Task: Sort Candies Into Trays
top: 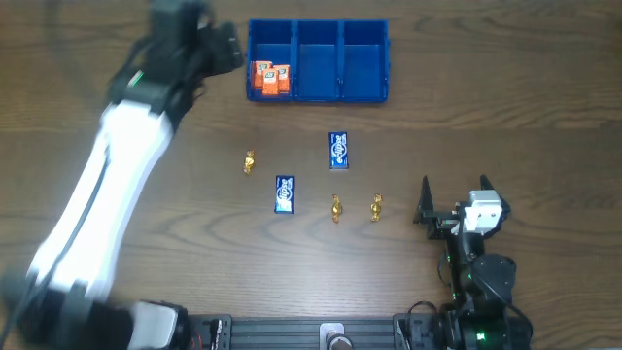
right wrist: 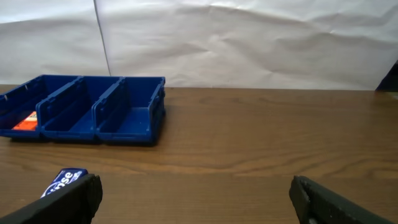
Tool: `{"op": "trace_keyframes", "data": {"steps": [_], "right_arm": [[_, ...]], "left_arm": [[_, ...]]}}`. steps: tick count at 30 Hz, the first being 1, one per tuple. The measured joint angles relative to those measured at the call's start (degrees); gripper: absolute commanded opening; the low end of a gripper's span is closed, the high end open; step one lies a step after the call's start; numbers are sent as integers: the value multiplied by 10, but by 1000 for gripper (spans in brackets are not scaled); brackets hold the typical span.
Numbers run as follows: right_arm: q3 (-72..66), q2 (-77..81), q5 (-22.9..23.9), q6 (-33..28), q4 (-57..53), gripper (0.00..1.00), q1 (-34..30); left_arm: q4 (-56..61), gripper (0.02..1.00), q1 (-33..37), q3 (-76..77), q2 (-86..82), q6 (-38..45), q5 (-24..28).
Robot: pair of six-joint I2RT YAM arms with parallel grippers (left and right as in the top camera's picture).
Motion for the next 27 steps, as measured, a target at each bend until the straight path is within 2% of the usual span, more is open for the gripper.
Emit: {"op": "trace_keyframes", "data": {"steps": [5,14,18,27], "right_arm": [[0,0,0,0,0,998,0],[0,0,0,0,0,998,0],[0,0,0,0,0,998,0],[0,0,0,-2,0,998,0]], "left_arm": [[101,1000,3,-148,-228,55,-18],[233,998,66,-441,-546,131,-5],[236,1000,93,-539,-653,142,18],[240,998,97,-716,-802,144,41]]}}
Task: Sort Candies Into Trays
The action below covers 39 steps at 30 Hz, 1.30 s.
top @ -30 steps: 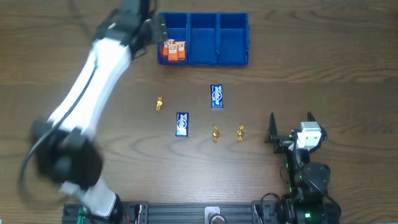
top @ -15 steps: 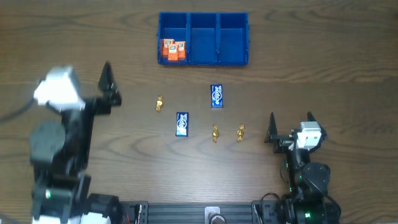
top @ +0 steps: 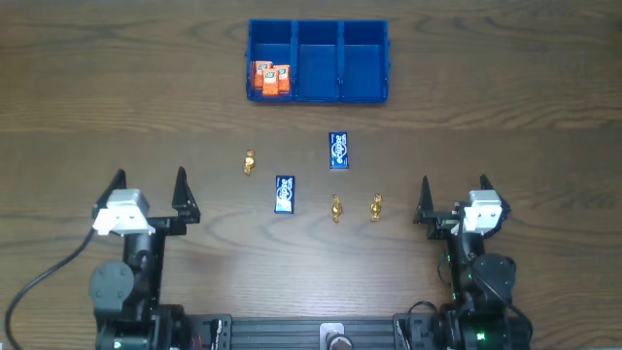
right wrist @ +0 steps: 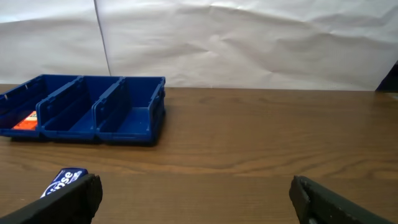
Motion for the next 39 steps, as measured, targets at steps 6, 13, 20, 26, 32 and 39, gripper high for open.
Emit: {"op": "trace_keyframes", "data": {"steps": [6,13,20,26,32,39], "right_arm": [[0,0,0,0,0,998,0],[0,0,0,0,0,998,0],[0,0,0,0,0,998,0],[0,0,0,0,0,998,0],[0,0,0,0,0,998,0],[0,0,0,0,1,998,0]], "left_arm": [[16,998,0,-67,-28,0,2],[-1,998,1,-79,-30,2,2],[-29,998,1,-71,-31,6,7],[-30,998,1,-71,-31,9,7],[-30,998,1,-70,-31,9,7],[-31,998,1,-70,-31,9,7]]}}
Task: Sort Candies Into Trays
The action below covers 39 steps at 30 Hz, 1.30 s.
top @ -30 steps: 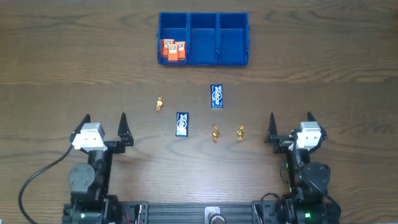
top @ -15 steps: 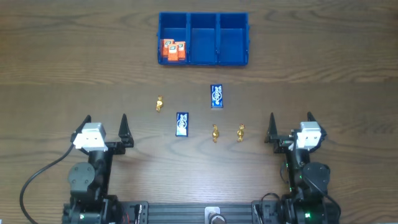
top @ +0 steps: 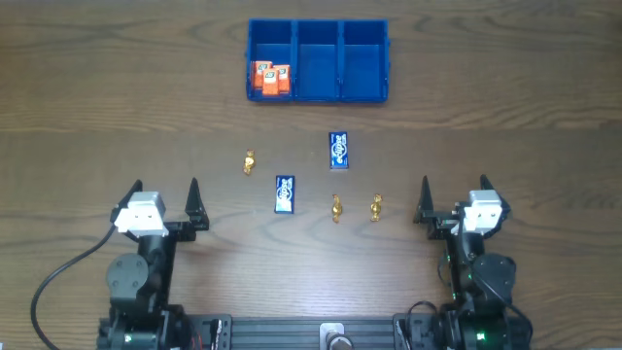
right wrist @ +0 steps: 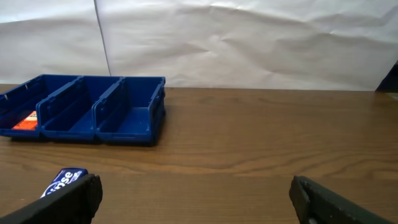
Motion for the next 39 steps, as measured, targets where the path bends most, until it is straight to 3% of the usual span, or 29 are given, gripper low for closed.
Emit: {"op": "trace_keyframes", "data": {"steps": [9,16,20,25,32,33,39], "right_arm": [[0,0,2,2,9,1000,0],[36,51,4,94,-2,998,-2],[183,219,-6,124,-88,998,-4],[389,431,-53,137,-190,998,5],[607,677,-79,179,-353,998,113],[663,745,-85,186,-381,998,160],[824,937,-76,265,-495,998,285]], "left_arm": [[0,996,0,0,0,0,0],[0,998,0,0,0,0,0],[-1,998,0,0,0,2,1],[-2,998,0,1,0,2,0],[-3,996,0,2,0,2,0],[-3,998,0,2,0,2,0],[-3,996,0,2,0,2,0]]}}
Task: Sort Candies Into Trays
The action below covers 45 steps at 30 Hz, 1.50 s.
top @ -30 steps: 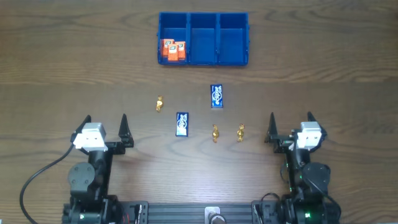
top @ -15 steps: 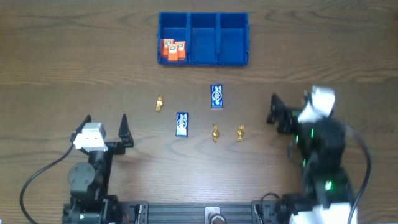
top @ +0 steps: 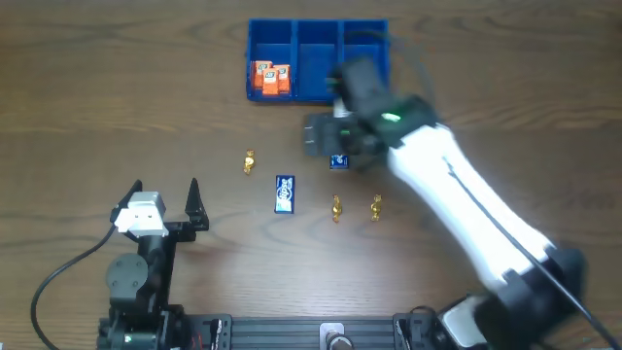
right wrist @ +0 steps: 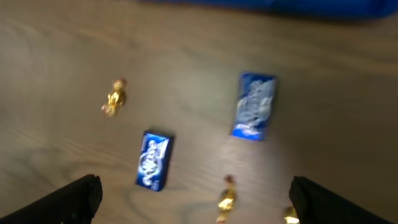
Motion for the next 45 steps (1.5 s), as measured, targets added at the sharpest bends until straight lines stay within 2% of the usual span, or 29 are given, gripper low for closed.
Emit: {"op": "trace_keyframes", "data": {"steps": [6,10,17,23,30,34,39,45], "right_arm": [[64,134,7,85,-27,998,96],[66,195,9,138,-28,998,135],[66,266,10,207,-20,998,155],[68,284,12,234,-8,985,155],[68,291,22,248,-9,538,155],[69,291,30,252,-12,347,155],[72,291,40,250,-22,292,155],[72,287,53,223,-31,286,155]], "left_arm": [[0,996,0,0,0,0,0],[0,998,0,0,0,0,0],[0,998,0,0,0,0,0],[0,998,0,0,0,0,0],[0,998,0,0,0,0,0],[0,998,0,0,0,0,0],[0,998,0,0,0,0,0],[0,998,0,0,0,0,0]]}}
